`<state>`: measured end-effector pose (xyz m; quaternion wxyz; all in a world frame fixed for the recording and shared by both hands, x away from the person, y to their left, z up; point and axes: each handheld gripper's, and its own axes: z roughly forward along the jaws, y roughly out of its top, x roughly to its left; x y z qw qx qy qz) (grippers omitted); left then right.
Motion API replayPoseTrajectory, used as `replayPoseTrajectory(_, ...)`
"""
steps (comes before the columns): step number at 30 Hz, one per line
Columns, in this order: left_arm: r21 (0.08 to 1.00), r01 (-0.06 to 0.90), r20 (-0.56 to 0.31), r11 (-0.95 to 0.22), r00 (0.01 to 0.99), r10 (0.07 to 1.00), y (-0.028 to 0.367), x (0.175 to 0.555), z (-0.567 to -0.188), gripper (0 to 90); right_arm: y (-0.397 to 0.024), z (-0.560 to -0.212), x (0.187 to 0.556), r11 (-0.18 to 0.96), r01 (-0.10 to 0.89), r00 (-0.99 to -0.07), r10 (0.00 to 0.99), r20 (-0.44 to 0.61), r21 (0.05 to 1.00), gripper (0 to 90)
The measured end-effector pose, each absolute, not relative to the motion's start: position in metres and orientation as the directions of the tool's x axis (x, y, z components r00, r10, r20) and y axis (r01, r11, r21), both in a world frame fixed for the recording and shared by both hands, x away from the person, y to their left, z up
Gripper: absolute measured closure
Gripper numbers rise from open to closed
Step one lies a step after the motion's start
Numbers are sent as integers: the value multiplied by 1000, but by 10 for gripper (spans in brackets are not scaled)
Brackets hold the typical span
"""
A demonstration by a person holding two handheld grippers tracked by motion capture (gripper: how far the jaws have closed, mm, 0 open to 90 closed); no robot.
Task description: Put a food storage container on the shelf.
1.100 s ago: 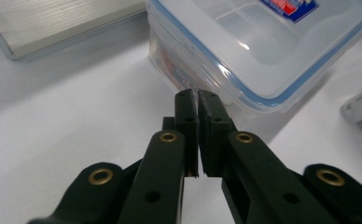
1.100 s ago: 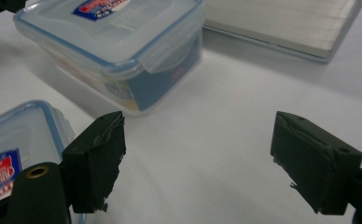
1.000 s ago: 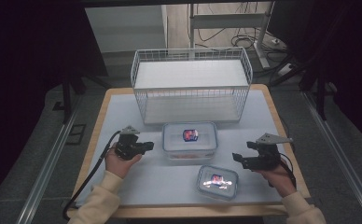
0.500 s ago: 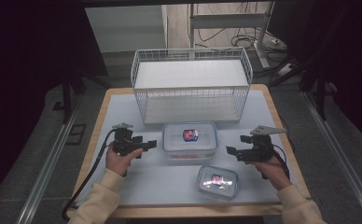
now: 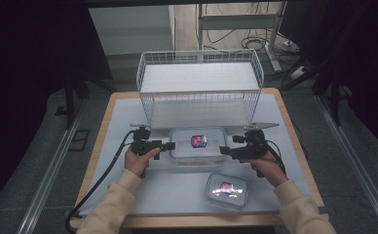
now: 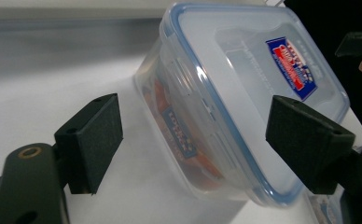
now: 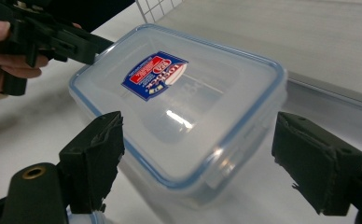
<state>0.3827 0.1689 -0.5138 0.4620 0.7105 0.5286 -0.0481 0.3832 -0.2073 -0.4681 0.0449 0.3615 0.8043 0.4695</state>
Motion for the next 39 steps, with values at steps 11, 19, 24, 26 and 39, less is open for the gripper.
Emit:
replayPoseTrajectory(11,580,815,-621,1,441,647,164,387,-519,201,-200,-482,405,251,650,-670,634,385,717,124)
replayPoseTrajectory(19,570,821,-639,-16,456,619,160,387,-521,218,-198,-496,419,216,723,-619,624,477,656,115)
replayPoseTrajectory(24,572,820,-644,-21,465,607,159,387,-520,246,-196,-502,423,218,747,-604,618,504,628,127)
replayPoseTrajectory(26,570,822,-645,-25,466,605,158,387,-521,245,-195,-504,424,215,757,-598,611,519,617,130)
replayPoseTrajectory(39,598,800,-614,-40,490,619,156,378,-515,289,-208,-500,420,170,781,-571,584,576,602,315)
